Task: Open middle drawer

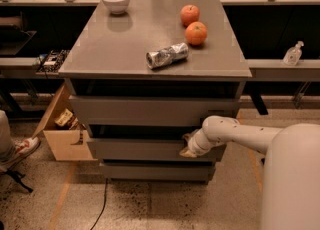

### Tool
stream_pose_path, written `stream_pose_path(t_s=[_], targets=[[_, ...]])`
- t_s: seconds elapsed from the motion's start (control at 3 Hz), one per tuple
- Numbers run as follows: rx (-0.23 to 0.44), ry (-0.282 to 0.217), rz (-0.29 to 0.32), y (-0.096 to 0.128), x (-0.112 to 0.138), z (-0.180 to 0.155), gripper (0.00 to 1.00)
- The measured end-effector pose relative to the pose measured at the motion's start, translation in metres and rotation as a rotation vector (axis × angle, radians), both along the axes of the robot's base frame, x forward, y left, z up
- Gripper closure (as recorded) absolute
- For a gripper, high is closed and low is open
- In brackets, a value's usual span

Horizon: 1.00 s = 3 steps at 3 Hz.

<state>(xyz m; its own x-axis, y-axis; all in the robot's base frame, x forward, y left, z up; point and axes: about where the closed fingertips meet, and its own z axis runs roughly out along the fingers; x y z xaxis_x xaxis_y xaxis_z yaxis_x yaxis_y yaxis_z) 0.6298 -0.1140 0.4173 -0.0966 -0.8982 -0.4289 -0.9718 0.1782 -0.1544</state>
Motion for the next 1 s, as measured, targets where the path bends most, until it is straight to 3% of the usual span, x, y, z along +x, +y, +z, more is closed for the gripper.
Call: stream_pose_path(t_s=[0.33,0.67,1.0], targets=[[0.000,0.000,0.000,-0.0002,0.0000,0.0037,0.93],[0.000,0.000,0.000,-0.0002,0.0000,0.0051,1.00],[0.000,0.000,0.000,-0.0002,-0.0001,0.0052,1.00]])
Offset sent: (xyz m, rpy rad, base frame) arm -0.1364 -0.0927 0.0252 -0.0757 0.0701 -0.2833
